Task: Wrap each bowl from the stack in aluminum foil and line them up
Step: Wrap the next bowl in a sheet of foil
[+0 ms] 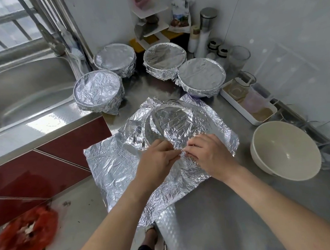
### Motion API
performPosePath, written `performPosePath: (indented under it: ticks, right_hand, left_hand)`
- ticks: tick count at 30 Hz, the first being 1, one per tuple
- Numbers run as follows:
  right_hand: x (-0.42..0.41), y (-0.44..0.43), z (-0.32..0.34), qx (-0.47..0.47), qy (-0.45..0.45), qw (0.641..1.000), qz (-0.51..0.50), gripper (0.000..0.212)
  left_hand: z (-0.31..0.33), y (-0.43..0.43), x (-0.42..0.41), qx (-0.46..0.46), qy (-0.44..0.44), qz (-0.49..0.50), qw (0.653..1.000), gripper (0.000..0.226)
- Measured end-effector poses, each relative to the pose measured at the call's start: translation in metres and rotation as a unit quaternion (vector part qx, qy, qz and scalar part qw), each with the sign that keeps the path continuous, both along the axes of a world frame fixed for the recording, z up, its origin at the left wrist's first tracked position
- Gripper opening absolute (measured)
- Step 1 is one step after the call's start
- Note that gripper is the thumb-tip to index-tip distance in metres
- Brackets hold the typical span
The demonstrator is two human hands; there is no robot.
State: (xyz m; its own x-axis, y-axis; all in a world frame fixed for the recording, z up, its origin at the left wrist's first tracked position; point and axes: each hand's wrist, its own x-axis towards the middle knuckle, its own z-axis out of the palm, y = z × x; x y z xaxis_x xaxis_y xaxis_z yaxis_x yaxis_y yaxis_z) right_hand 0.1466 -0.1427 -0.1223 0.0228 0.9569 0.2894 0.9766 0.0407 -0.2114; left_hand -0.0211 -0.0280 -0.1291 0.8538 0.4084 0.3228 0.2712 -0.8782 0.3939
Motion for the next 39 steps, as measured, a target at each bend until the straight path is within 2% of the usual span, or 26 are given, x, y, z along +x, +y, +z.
performPosePath:
  ticks: [5, 12, 16, 20, 22, 24, 29, 35, 39]
  right_hand:
    - [-0.009, 0.006, -0.005, 0.029, -0.078, 0.996, 0.022, 0.015]
    - [-0.033, 0.001, 0.010, 0.084, -0.107, 0.989, -0.054, 0.019]
    - [-0.055, -0.003, 0.015, 0.084, -0.090, 0.989, -0.083, 0.028]
    - [-0.071, 0.000, 0.003, 0.059, -0.066, 0.990, -0.108, 0.031]
    - [-0.076, 0.000, -0.001, 0.039, -0.041, 0.992, -0.113, 0.025]
    - [-0.074, -0.001, -0.002, 0.011, -0.007, 0.995, -0.103, 0.010]
    - [-0.051, -0.011, 0.013, -0.017, 0.096, 0.992, -0.077, 0.028]
    - [-0.024, -0.023, 0.003, -0.036, 0.102, 0.994, -0.036, 0.009]
    - [-0.024, -0.022, 0.001, -0.018, 0.088, 0.996, -0.003, 0.009]
  left_hand:
    - [-0.001, 0.000, -0.003, 0.016, -0.006, -0.001, 1.000, 0.015]
    - [0.009, 0.004, -0.003, 0.050, -0.082, -0.014, 0.995, 0.026]
    - [0.006, 0.003, -0.013, 0.056, -0.090, -0.025, 0.994, 0.018]
    - [-0.003, 0.008, -0.023, 0.034, -0.031, -0.013, 0.999, 0.028]
    - [-0.002, 0.009, -0.025, 0.024, -0.003, -0.005, 1.000, 0.030]
    - [0.001, 0.007, -0.026, 0.008, 0.001, 0.007, 1.000, 0.028]
    - [0.008, 0.000, -0.023, -0.027, 0.002, -0.017, 0.999, 0.025]
    - [0.003, 0.007, -0.021, -0.031, 0.021, -0.024, 0.999, 0.014]
    - [0.004, 0.008, -0.019, -0.021, 0.007, -0.026, 0.999, 0.016]
